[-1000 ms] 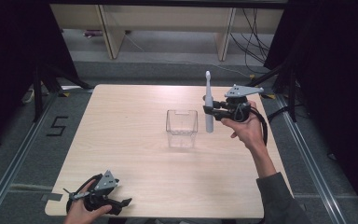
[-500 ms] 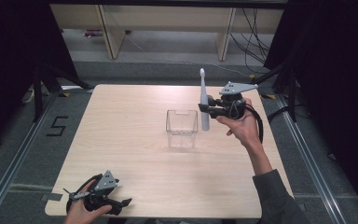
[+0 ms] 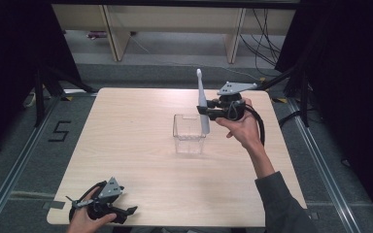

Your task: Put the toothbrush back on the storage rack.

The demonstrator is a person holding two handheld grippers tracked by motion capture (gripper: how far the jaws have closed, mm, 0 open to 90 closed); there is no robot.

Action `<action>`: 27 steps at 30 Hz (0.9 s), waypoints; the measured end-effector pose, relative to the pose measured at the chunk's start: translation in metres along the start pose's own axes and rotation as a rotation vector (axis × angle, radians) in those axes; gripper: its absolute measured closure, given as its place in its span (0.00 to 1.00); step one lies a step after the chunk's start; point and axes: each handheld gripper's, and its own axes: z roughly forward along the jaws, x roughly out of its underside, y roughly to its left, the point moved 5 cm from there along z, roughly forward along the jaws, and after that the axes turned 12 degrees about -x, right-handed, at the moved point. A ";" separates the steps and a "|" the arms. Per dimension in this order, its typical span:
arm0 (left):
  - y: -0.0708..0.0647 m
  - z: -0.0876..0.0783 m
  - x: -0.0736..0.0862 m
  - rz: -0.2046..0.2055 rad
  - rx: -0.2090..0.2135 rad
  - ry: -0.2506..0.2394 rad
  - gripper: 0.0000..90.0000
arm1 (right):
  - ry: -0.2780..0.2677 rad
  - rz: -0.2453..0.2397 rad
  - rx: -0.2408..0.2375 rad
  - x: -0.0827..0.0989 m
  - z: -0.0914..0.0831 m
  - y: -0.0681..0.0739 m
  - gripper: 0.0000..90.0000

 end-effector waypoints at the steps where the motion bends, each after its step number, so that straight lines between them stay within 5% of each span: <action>1: 0.000 0.000 0.000 -0.001 0.000 0.000 0.17 | 0.014 0.002 -0.011 0.000 0.002 0.000 0.74; 13: 0.000 0.000 0.000 -0.008 0.001 0.002 0.17 | 0.042 0.001 -0.016 0.001 0.023 -0.006 0.74; 15: 0.000 0.000 0.000 -0.003 0.000 -0.002 0.17 | 0.050 0.029 -0.020 0.003 0.029 -0.006 0.74; 27: 0.000 0.000 0.000 -0.004 0.003 -0.003 0.17 | 0.144 0.036 -0.021 0.018 0.055 -0.011 0.74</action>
